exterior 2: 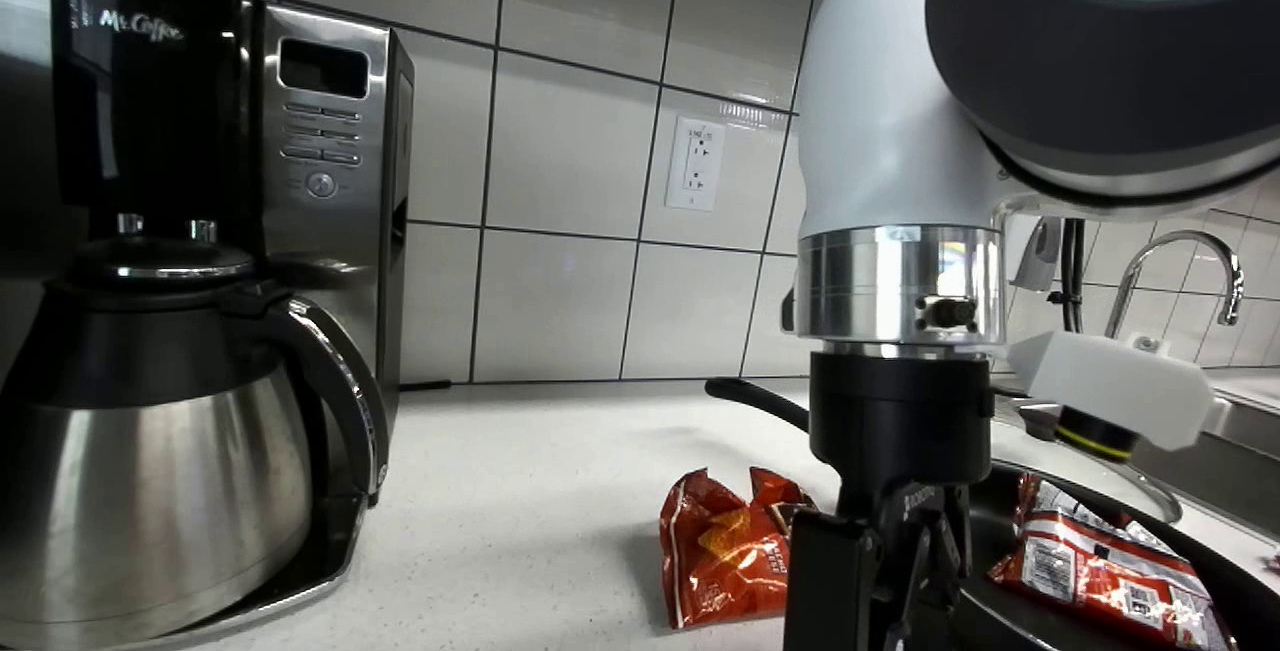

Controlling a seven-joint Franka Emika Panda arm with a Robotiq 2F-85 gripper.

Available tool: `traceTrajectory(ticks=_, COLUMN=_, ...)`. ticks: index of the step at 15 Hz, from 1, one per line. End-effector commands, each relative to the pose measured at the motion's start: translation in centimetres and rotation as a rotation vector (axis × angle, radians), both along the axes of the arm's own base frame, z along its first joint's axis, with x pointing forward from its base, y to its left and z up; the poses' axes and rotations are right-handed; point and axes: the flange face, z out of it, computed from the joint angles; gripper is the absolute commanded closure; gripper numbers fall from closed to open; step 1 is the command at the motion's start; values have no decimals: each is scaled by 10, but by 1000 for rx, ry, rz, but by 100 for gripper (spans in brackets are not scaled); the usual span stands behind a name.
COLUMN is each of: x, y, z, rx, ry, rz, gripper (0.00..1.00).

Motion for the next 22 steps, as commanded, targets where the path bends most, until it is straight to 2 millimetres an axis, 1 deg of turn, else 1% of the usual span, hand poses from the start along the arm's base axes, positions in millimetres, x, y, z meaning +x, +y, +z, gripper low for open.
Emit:
traceTrajectory(ticks=1, x=-8, y=-5, z=-1, rx=-2, ry=21, rz=-28, gripper=0)
traceTrajectory(ticks=5, x=-7, y=-11, z=-11, rx=-5, ry=25, rz=-45, gripper=0)
traceTrajectory(ticks=11, x=-6, y=-14, z=-16, rx=-12, ry=31, rz=-54, gripper=0)
traceTrajectory(ticks=12, x=-6, y=-14, z=-16, rx=-12, ry=32, rz=-56, gripper=11)
traceTrajectory(ticks=13, x=-6, y=-14, z=-17, rx=-13, ry=33, rz=-56, gripper=26)
traceTrajectory(ticks=18, x=-6, y=-15, z=-18, rx=-18, ry=37, rz=-60, gripper=67)
traceTrajectory(ticks=20, x=-5, y=-16, z=-17, rx=-20, ry=38, rz=-64, gripper=80)
traceTrajectory(ticks=22, x=-4, y=-17, z=-18, rx=-23, ry=40, rz=-65, gripper=95)
